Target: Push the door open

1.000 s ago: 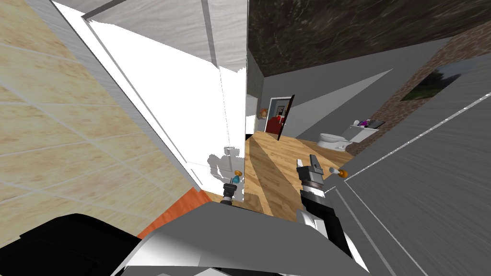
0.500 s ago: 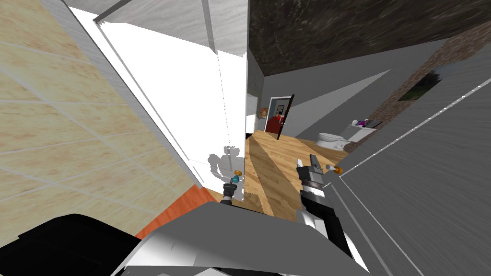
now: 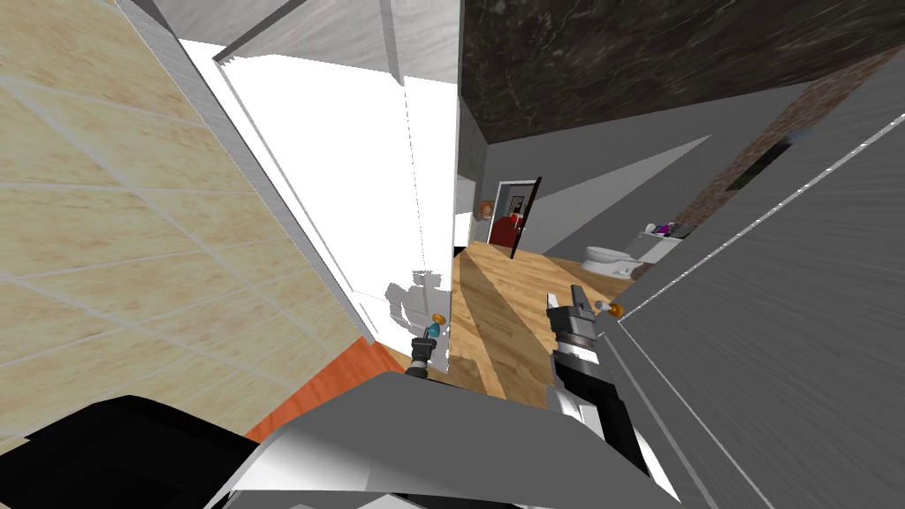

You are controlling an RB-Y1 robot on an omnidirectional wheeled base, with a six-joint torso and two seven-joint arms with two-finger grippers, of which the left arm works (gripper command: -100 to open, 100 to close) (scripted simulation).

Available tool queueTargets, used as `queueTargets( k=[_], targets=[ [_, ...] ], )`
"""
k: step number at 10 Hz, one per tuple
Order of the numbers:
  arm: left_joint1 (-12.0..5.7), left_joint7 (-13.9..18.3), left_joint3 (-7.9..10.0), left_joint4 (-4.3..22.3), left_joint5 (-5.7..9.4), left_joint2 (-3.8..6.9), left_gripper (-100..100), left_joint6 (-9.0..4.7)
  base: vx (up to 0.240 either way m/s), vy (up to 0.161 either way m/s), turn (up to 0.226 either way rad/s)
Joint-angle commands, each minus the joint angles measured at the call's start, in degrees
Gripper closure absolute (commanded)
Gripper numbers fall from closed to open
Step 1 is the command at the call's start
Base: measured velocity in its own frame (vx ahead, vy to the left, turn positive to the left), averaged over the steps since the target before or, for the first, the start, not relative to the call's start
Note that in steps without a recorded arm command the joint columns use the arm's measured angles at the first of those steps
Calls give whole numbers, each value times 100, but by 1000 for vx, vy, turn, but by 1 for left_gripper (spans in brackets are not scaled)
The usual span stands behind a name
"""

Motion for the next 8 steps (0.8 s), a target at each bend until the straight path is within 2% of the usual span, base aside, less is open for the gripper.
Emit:
queueTargets(
  k=[1, 7, 8],
  targets=[
    [15, -66, -135, -217, -51, -110, -100, 79, 0, 0, 0],
    [1, 2, -156, -219, -16, -104, -100, 75, -12, -1, -3],
    [0, 41, 0, -64, 51, 7, -100, 13, 9, 35, 30]
  ],
)
